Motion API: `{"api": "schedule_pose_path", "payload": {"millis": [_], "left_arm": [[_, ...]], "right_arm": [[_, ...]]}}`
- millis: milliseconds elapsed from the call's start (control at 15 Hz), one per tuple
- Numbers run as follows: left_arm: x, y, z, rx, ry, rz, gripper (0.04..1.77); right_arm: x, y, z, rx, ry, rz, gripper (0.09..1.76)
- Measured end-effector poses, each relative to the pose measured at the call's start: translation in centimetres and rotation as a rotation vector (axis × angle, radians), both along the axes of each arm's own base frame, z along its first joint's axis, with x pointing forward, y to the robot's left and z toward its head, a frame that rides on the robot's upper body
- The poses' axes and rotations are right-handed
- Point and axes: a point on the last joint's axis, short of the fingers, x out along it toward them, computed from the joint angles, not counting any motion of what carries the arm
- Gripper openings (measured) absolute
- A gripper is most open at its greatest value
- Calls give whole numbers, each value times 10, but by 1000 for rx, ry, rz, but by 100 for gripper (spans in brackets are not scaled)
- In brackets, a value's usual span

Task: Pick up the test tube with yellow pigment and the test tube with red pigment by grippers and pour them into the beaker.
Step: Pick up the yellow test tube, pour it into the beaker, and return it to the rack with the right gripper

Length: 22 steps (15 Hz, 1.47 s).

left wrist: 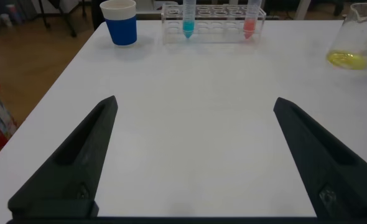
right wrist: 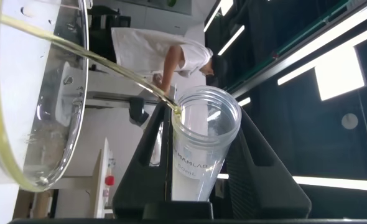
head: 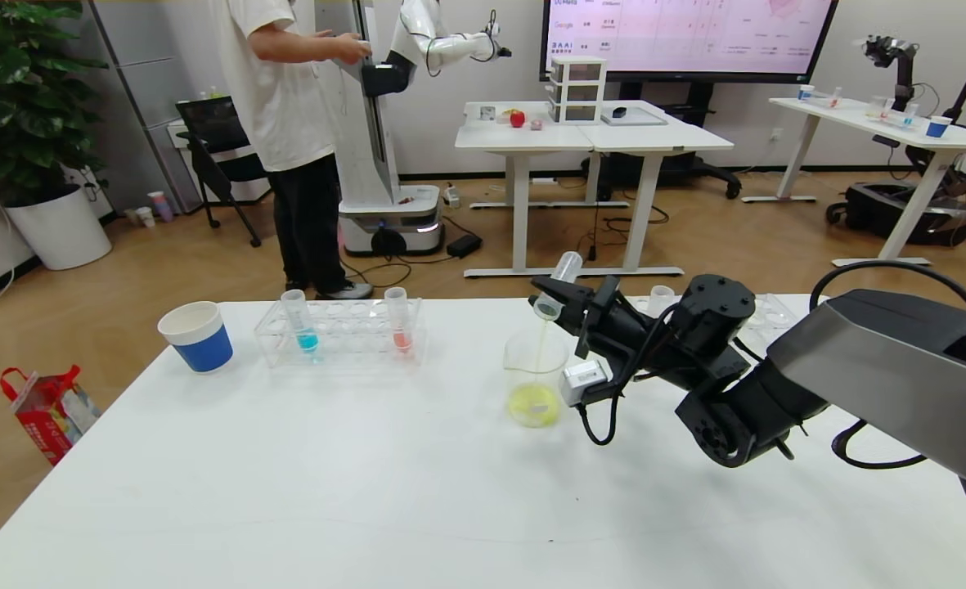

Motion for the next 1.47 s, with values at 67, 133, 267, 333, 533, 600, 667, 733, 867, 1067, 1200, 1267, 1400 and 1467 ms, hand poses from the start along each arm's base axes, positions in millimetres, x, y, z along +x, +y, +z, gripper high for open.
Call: {"api": "schedule_pose_path", "payload": {"millis": [67,133,267,333,533,600,667,733,867,1067,1200,1267,1400,1467], "left_arm": [[0,0,0,0,0,0,175],[0,0,0,0,0,0,175],[0,0,0,0,0,0,175],[0,0,0,0,0,0,175],[0,0,0,0,0,0,175],[0,0,0,0,0,0,175],[0,0,0,0,0,0,175],[0,0,0,0,0,0,175],[0,0,0,0,0,0,175],[0,0,0,0,0,0,175],[0,0,0,0,0,0,175],[0,0,0,0,0,-1,175],[0,0,0,0,0,0,175],[0,0,0,0,0,0,175]], "right_arm": [[0,0,1,0,-1,-1,51],[0,0,1,1,-1,-1,51],[-1,0,0,6,9,-1,51],[-2,1,0,22,40,0,51],[-8,-1,10,213,218,-42,51],[-10,-2,18,308,273,-56,51],[-13,-2,24,391,328,-65,51],[-15,-4,31,474,376,-82,51],[-21,-10,44,650,471,-123,51],[-32,-21,57,886,603,-155,51],[-41,-28,62,1031,678,-167,51],[-46,-32,63,1095,714,-175,51],[-57,-43,63,1220,786,-199,51],[-61,-50,62,1282,820,-201,51]]}}
